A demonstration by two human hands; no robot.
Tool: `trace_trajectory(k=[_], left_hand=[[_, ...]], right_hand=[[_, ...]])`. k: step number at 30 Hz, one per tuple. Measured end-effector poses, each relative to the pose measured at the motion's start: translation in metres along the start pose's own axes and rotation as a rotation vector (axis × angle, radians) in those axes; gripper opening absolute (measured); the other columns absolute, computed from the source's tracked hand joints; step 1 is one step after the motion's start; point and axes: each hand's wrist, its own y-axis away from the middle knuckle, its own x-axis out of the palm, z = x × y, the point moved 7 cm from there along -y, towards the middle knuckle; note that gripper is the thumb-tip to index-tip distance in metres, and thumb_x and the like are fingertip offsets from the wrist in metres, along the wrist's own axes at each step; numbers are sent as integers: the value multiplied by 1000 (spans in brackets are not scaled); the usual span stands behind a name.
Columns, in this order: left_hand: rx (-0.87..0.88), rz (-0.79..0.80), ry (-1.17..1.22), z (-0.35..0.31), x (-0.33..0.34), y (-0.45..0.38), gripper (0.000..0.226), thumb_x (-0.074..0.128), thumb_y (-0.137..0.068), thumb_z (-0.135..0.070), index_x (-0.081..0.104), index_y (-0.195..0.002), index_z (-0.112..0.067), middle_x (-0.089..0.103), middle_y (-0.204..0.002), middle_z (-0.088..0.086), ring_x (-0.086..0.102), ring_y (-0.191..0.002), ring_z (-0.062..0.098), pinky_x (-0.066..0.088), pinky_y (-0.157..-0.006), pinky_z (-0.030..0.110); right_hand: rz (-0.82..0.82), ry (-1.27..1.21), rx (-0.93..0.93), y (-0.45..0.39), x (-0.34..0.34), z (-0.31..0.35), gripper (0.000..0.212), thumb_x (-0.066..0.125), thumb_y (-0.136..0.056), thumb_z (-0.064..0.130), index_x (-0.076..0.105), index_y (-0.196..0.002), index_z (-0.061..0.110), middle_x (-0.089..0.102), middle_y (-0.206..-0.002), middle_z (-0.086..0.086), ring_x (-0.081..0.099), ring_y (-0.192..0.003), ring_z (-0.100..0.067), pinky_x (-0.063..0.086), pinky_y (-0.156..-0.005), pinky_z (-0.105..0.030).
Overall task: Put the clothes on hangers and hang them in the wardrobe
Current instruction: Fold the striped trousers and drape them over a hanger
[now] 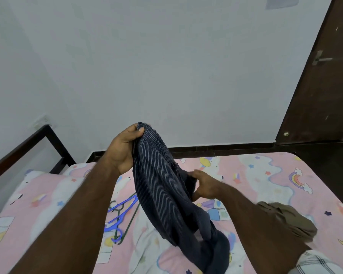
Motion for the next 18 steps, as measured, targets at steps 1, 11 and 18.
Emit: trace_trajectory(k=[1,11,18], left_hand=[[-4,0,18,0,-2,2,17,58,-89,-18,62,-104,-11,67,-91,6,66,-83,23,56,-78,37],[60,-184,130,2,-46,12,10,50,-98,-16,59,-98,-13,66,-88,5,65,-80,23,56,-74,36],[94,-284,61,6,-64,14,14,51,-100,-5,61,-108,-9,69,-98,10,67,-85,24,58,-77,37]], right_hand=[[6,-78,1,2,3,-1,58,89,-66,7,66,-118,13,60,-112,-4,59,-106,-25,52,-96,-43],[-243,-214,176,11,-25,-39,16,73,-87,18,64,-86,4,67,-85,-10,59,-75,-20,49,-68,-36],[-410,-576,196,22,-55,-40,31,65,-89,-6,54,-115,6,62,-91,-23,65,-80,-33,61,-72,-45]])
